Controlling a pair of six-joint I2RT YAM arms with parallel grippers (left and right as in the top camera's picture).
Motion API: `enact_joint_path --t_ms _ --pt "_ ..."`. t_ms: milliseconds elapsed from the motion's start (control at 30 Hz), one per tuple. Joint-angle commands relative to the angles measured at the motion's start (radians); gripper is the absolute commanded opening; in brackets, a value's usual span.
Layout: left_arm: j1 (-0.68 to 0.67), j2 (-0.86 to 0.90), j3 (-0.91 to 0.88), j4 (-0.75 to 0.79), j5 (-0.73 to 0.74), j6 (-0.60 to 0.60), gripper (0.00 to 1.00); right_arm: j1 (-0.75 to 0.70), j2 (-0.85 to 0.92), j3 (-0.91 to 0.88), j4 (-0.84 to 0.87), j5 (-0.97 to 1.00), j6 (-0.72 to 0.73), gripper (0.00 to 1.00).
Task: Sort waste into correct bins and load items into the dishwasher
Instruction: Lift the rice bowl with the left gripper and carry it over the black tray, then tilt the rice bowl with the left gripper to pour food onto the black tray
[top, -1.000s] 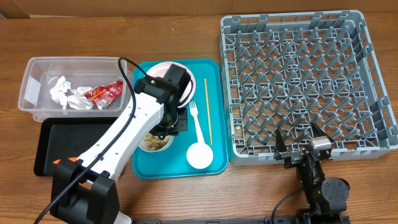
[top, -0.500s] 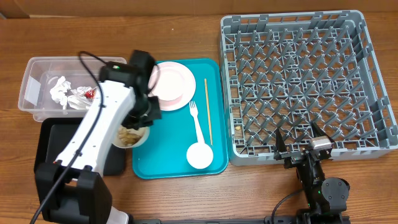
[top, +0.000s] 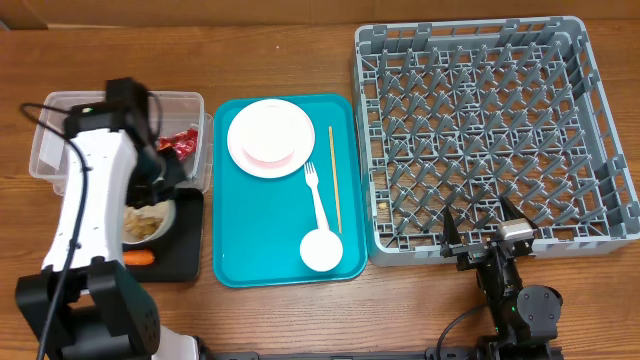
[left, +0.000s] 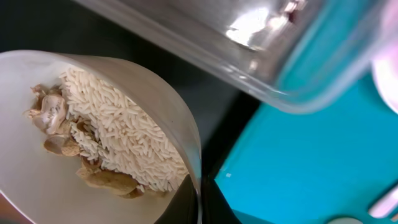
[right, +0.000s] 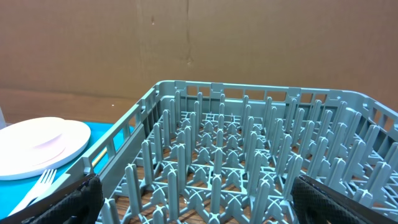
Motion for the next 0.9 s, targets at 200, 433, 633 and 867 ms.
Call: enact_joint_path --t_ms 200,433,633,867 --pt "0.03 0.003 -0.05 0.023 0.001 0.126 0.04 0.005 -0.008 -0.011 0.004 0.001 -0.004 1.0" --pt "0.058 0.003 -0.089 0.089 0.176 0.249 0.04 0.005 -0.008 -0.011 0.004 0.001 -0.004 1.0" --pt "0.14 0.003 -0.089 0.084 0.468 0.427 0.05 0.005 -0.008 -0.011 0.004 0.001 -0.004 1.0" --pt "0.28 0.003 -0.089 0.016 0.718 0.615 0.04 0.005 -0.008 -0.011 0.004 0.001 -0.004 1.0"
